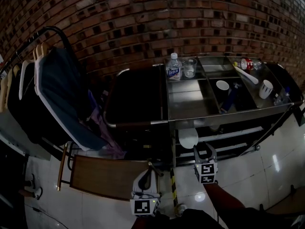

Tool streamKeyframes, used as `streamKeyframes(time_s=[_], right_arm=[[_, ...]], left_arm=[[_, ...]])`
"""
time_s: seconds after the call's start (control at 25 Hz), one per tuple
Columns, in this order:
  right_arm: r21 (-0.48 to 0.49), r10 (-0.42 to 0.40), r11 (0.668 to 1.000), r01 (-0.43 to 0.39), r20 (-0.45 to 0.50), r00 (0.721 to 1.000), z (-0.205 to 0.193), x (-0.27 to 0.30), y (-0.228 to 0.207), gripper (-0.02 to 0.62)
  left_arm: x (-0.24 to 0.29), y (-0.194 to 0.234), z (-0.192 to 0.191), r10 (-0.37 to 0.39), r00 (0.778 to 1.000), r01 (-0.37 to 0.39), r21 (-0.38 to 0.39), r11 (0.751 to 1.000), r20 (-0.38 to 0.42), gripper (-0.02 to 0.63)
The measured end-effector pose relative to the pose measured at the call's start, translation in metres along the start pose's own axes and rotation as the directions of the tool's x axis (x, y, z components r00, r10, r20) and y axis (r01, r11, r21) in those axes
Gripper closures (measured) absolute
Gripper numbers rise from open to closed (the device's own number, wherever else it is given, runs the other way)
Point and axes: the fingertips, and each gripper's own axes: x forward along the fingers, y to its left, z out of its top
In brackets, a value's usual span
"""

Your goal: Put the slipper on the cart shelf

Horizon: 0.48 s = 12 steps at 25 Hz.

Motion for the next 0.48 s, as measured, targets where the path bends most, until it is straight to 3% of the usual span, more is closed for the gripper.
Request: streamKeyframes(time_s=[0.16,0.28,0.48], right_arm=[[-0.032,0.075,0.997,-0.074,0.039,0.996,0.029,-0.048,0.021,0.449],[-0.025,0.089,0.996,-0.088,0.083,0.993,0.051,-0.077,0.033,0.592],[-0.027,0.094,0.995,-0.091,0.139,0.986,0.068,-0.105,0.047,0.594]], left_arm=[[0.006,-0.017,-0.006,-0.035,0.999,0.035,0.035,0.999,0.002,0.583],[0.006,-0.024,-0.004,-0.04,0.999,0.04,0.015,0.999,0.005,0.583],[0.004,-0.036,-0.005,-0.067,0.998,0.067,0.011,0.998,0.0,0.584]])
